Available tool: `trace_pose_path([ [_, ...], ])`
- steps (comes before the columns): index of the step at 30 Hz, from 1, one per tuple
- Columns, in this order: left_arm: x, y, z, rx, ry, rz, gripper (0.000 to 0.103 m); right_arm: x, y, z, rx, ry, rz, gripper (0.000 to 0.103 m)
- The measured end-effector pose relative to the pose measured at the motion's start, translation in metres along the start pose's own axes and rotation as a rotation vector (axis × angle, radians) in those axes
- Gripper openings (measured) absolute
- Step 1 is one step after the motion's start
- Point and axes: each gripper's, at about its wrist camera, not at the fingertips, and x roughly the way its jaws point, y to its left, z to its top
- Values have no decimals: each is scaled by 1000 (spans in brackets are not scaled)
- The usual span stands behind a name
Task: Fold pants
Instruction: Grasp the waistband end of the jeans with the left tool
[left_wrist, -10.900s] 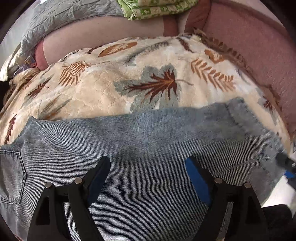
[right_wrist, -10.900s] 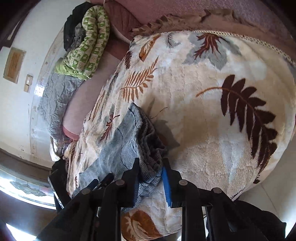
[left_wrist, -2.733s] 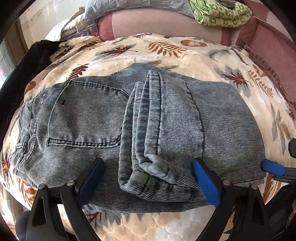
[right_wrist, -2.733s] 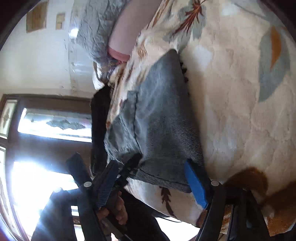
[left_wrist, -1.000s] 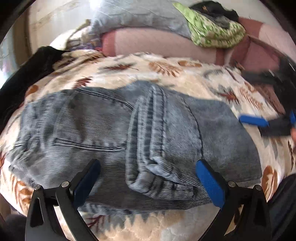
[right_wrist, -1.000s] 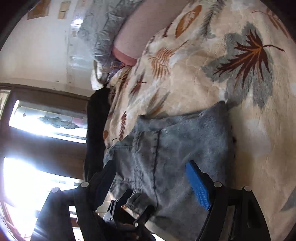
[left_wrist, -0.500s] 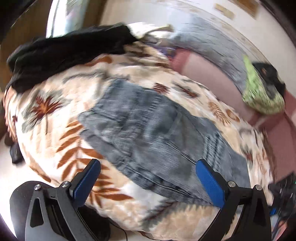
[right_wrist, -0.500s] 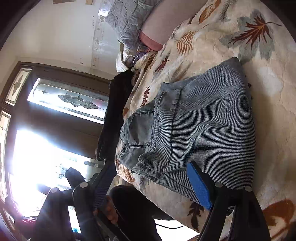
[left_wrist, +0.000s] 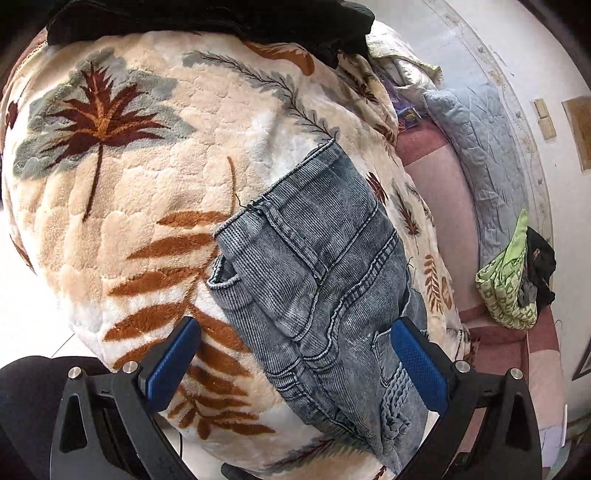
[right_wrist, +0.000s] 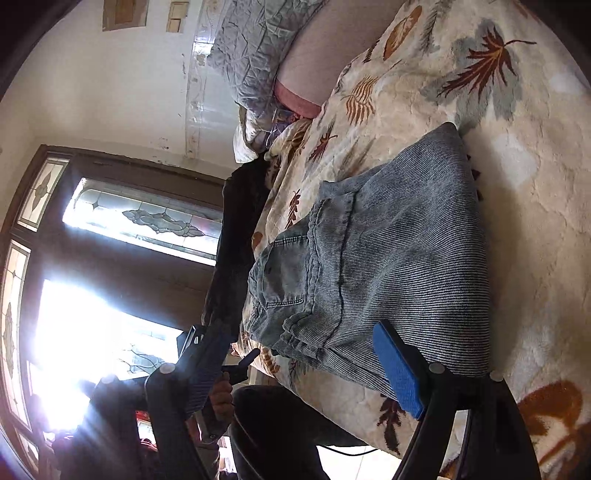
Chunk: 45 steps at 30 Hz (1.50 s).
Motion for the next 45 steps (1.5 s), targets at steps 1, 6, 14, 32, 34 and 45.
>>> trace_pose_path([
  [1,3,0,2,2,-3,-6,102,1,0,0,-3,3,-4,82],
  [6,8,-3,16,-4,-40,-34,101,3,2,1,-17,0,-14,82],
  [14,22,6,24,5,-23,-49,33,19,15,3,-14,42,-30,82],
  [32,15,6,21,144,-74,-98,21,262,52,70,125,323,-395,83],
  [34,14,5,20,161,-81,-83,21,258,61,76,138,301,-383,84],
  [45,14,-7,16,225,-115,-25,21,276,69,93,61,268,-473,97],
])
